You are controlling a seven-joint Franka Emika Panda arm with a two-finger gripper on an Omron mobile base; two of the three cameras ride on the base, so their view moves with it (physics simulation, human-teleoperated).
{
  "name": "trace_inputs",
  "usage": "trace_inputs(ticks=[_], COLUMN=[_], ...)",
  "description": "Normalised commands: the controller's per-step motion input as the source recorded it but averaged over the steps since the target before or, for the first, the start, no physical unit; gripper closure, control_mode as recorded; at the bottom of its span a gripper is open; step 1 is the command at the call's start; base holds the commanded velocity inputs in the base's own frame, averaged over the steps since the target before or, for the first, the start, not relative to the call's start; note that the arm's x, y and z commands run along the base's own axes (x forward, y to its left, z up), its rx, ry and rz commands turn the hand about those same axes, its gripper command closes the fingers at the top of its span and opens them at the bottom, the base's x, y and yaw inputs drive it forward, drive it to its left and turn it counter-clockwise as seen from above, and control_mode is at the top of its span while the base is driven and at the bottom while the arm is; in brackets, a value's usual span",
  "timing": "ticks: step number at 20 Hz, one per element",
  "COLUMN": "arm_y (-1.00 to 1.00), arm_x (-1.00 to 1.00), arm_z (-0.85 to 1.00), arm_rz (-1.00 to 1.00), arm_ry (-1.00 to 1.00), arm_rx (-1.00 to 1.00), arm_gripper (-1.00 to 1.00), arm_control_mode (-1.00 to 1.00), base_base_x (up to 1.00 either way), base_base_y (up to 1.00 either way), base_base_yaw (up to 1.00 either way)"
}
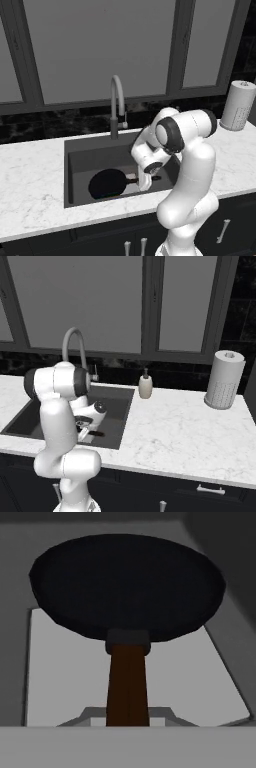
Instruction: Pick the pan and sponge and place them into the sink. Then turn on the water.
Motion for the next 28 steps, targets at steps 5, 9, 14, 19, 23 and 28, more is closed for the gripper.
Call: trace_inputs(ticks=[5, 9, 14, 19, 23, 28], arm_y=[0.28, 0.13, 0.00, 0.00, -0.08, -0.16], arm_x=[0.29, 0.35, 0.16, 0.00, 0.00, 0.00], arm_z=[-0.42, -0.44, -0.16, 0.00, 0.03, 0.42], arm_rz=[-0.12, -0.14, -0.08, 0.00, 0.00, 0.00], arm_ry=[-0.01, -0.02, 0.00, -0.01, -0.06, -0.03], arm_rx=[-0.12, -0.14, -0.05, 0.00, 0.00, 0.05], arm_gripper=[1.00, 1.00, 1.00, -1.00, -1.00, -1.00], arm_control_mode=[-1.00, -1.00, -1.00, -1.00, -1.00, -1.00], base_base_x=[0.00, 0.00, 0.00, 0.00, 0.00, 0.00], base_base_y=[0.00, 0.00, 0.00, 0.00, 0.00, 0.00], base_base_yaw=[0.00, 0.00, 0.00, 0.00, 0.00, 0.00])
